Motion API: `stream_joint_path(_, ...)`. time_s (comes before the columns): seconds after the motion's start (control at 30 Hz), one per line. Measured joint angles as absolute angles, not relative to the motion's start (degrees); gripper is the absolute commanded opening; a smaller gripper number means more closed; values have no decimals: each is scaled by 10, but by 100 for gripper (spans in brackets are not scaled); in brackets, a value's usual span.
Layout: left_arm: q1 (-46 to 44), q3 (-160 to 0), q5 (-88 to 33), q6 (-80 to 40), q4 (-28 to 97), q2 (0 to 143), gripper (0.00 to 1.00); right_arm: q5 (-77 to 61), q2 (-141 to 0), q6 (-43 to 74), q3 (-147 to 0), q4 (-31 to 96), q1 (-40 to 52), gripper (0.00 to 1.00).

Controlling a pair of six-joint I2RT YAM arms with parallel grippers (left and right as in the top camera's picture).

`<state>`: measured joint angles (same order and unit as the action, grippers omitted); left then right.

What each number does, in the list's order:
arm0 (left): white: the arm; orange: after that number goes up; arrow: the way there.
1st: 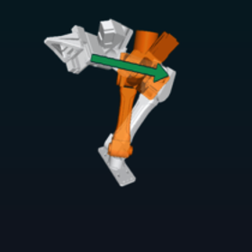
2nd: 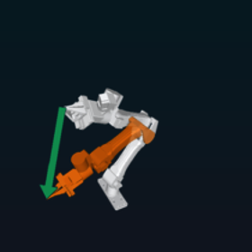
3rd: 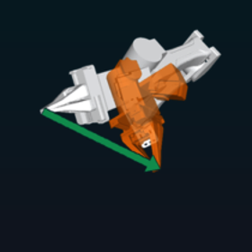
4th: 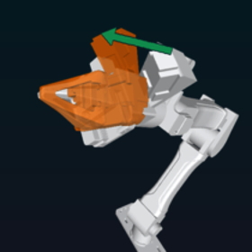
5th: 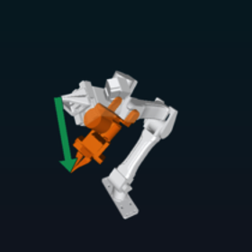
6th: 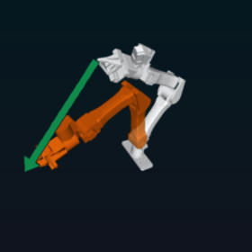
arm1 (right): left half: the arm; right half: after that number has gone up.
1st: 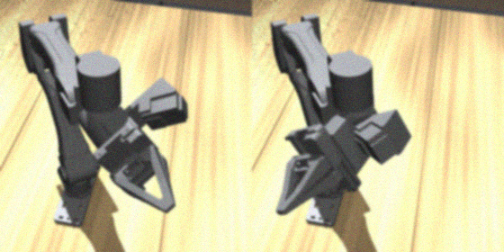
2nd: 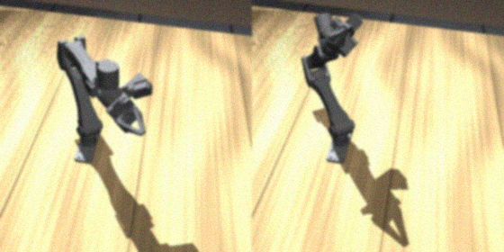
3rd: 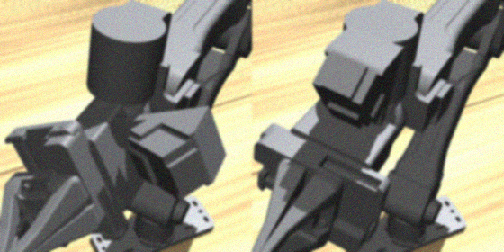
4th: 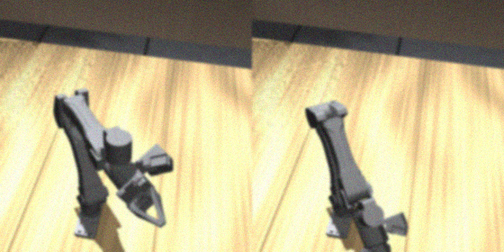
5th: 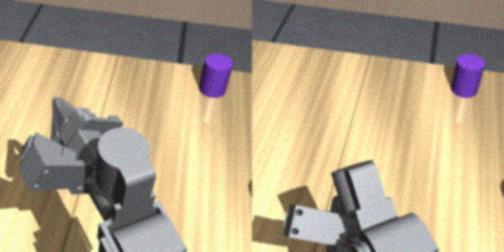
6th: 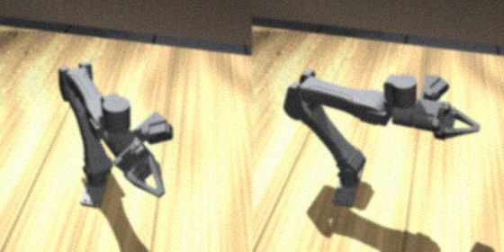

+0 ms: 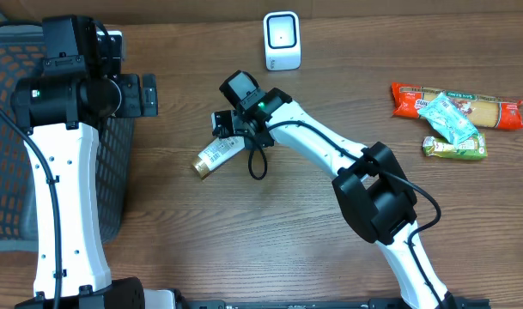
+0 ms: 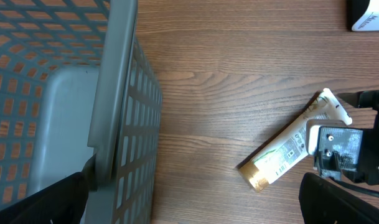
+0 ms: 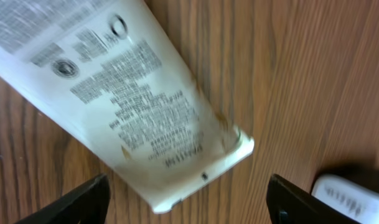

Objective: Scan the item barcode

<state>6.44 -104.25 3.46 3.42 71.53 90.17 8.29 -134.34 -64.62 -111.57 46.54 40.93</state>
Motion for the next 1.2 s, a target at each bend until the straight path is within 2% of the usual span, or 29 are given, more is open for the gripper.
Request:
stream_joint_path(0.2,64,-1042,35,34,715,902,100,-8,-1343,-721,-1116,443,409,78)
stream_joint_path(0.53,64,-1042,35,34,715,902,99,-72,-1363,-745,-1115,456,410,77)
stream_joint_path(0.8,64,-1042,35,34,715,902,99,-107,-1372,-748,-1116,502,409,64)
stream_joint_path(0.87,64,-1042,35,34,715,902,100,-120,-1372,-733,-1116,526,409,65)
stream_joint_path(0.97,64,-1042,35,34,715,902,100,-131,-1372,-684,-1117,559,409,78)
stream_joint_path(1.2,64,-1042,35,34,715,902,99,-199,-1372,-477,-1116,591,408,78)
